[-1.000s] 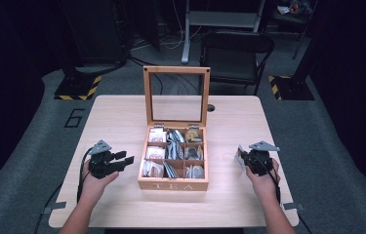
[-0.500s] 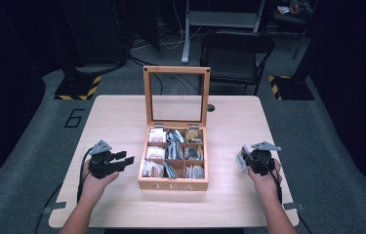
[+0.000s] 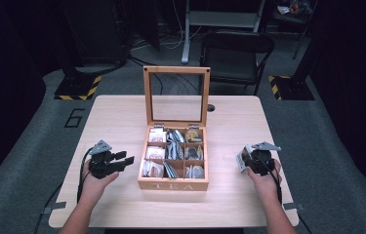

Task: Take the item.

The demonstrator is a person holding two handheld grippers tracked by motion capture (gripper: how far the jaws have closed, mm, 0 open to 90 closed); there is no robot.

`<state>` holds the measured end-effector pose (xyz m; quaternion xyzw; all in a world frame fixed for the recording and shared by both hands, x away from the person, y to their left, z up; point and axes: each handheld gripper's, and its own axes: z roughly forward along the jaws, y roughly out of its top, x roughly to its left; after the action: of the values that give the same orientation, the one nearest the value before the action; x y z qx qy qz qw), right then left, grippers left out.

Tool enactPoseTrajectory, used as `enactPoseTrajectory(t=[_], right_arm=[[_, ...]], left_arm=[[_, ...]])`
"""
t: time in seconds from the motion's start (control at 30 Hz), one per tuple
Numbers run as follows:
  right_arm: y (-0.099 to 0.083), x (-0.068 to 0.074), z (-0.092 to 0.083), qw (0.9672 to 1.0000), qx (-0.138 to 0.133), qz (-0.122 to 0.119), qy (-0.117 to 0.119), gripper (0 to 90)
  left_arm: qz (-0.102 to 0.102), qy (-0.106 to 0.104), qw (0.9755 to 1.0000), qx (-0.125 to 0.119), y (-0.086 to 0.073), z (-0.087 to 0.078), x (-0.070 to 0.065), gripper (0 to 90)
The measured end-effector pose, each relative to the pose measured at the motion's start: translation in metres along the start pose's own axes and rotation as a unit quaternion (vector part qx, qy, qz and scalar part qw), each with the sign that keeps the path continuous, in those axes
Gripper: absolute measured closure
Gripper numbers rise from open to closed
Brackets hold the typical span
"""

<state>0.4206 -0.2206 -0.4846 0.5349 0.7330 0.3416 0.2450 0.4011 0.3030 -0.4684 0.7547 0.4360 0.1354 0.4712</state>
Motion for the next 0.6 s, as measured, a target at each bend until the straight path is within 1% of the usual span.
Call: enactPoseTrajectory(t=[0.03, 0.07, 0.13, 0.17, 0.23, 0.5, 0.6], right_arm=[[0.000, 0.000, 0.000, 1.0000, 0.000, 0.000, 0.000, 72.6], [0.000, -0.001, -0.001, 1.0000, 0.000, 0.006, -0.001, 72.1], [0.000, -0.002, -0.001, 1.0000, -0.002, 0.008, -0.003, 72.0], [0.000, -0.003, -0.001, 0.9999, 0.001, 0.012, -0.002, 71.7], [0.000, -0.005, 0.000, 0.9999, 0.002, 0.012, -0.003, 70.8], [-0.001, -0.010, -0.001, 0.9996, 0.005, 0.027, -0.007, 69.7], [-0.002, -0.012, -0.001, 0.9997, 0.006, 0.023, -0.011, 69.2]], left_arm=[[0.000, 0.000, 1.0000, 0.000, 0.000, 0.000, 0.000, 51.3], [0.000, 0.000, 1.0000, 0.000, 0.000, 0.000, 0.000, 51.3], [0.000, 0.000, 1.0000, 0.000, 0.000, 0.000, 0.000, 51.3], [0.000, 0.000, 1.0000, 0.000, 0.000, 0.000, 0.000, 51.3], [0.000, 0.000, 1.0000, 0.000, 0.000, 0.000, 0.000, 51.3], [0.000, 0.000, 1.0000, 0.001, 0.000, 0.000, 0.000, 51.3], [-0.001, 0.000, 1.0000, 0.000, 0.000, 0.000, 0.000, 51.3]])
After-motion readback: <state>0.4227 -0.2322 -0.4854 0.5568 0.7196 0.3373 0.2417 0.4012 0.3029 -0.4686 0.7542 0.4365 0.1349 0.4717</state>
